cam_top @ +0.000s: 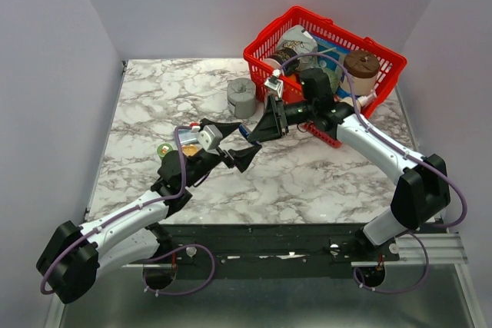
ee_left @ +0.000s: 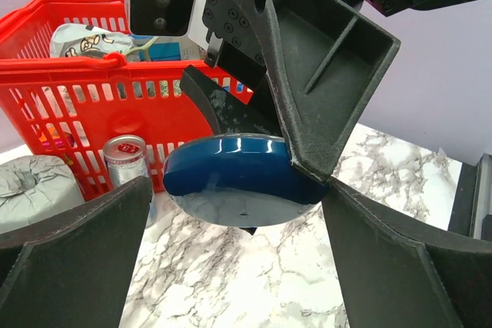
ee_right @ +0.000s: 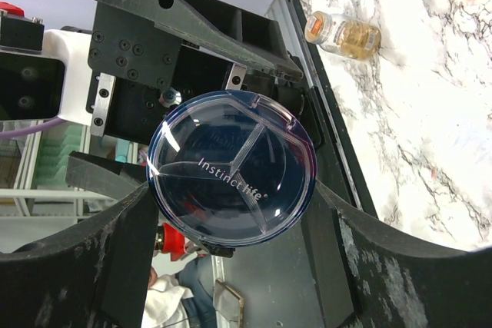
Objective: Sort the pills into containers
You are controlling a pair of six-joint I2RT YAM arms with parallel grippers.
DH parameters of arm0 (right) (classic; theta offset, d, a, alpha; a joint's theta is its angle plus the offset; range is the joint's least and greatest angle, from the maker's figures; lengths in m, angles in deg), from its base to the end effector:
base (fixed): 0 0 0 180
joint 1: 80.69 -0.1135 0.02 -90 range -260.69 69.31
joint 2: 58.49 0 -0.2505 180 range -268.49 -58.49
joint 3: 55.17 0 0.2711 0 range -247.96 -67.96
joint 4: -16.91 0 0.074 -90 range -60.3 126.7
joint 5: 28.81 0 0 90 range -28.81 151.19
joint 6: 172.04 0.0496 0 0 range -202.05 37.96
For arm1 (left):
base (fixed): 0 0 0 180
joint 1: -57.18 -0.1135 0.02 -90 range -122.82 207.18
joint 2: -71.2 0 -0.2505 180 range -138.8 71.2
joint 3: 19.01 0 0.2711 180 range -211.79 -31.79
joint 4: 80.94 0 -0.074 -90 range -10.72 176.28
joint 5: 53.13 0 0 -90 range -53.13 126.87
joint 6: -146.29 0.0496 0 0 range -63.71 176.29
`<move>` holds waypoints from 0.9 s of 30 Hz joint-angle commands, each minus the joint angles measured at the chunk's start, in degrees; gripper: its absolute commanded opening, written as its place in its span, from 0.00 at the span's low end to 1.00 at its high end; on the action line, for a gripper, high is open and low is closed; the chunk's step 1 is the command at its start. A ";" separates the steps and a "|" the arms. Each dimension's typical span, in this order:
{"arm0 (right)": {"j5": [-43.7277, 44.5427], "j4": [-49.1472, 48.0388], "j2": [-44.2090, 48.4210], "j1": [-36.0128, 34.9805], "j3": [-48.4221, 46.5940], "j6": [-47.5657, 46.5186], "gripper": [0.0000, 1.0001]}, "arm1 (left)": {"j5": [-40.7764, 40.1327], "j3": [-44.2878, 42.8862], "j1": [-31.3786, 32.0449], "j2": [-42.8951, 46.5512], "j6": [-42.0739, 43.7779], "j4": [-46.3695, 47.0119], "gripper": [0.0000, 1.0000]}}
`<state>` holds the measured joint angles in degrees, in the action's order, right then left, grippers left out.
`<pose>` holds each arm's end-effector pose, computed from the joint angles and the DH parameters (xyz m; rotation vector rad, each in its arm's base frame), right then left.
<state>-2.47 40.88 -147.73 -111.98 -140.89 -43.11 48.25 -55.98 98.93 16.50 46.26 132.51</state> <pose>0.2952 0.2314 0.3030 -0.6636 2.1945 1.8384 0.1811 -0.1748 0.2686 0.5377 1.2453 -0.8959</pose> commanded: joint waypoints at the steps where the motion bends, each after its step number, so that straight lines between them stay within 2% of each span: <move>1: -1.91 -1.25 0.81 0.00 0.42 0.17 0.47 | 0.75 -0.42 0.25 1.00 -0.44 2.98 0.98; 8: -1.82 -1.25 0.90 0.00 0.42 0.17 0.47 | 2.51 -1.13 0.25 0.73 0.18 1.31 0.89; 11: -1.91 -1.42 0.81 0.00 0.33 0.17 0.47 | 3.83 -1.83 0.25 0.64 1.14 -0.71 0.82; 15: -2.00 -1.34 0.73 0.00 0.33 0.17 0.47 | 5.23 -2.71 0.25 0.73 2.64 -3.52 0.68; 20: -1.91 -1.34 0.37 -0.09 0.42 0.00 0.49 | 6.29 -3.50 0.25 0.91 3.43 -6.15 0.57; 24: -2.00 -1.34 0.46 0.00 0.42 -0.44 0.53 | 7.61 -4.90 0.17 1.08 4.22 -8.88 0.49; 27: -1.91 -1.34 0.55 0.00 0.42 -1.05 0.61 | 7.52 -4.99 0.17 1.87 4.66 -10.11 0.45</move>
<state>-2.88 40.77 -147.73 -111.67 -140.82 -44.00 51.55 -59.26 98.76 17.33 48.34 125.04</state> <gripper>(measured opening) 0.769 0.814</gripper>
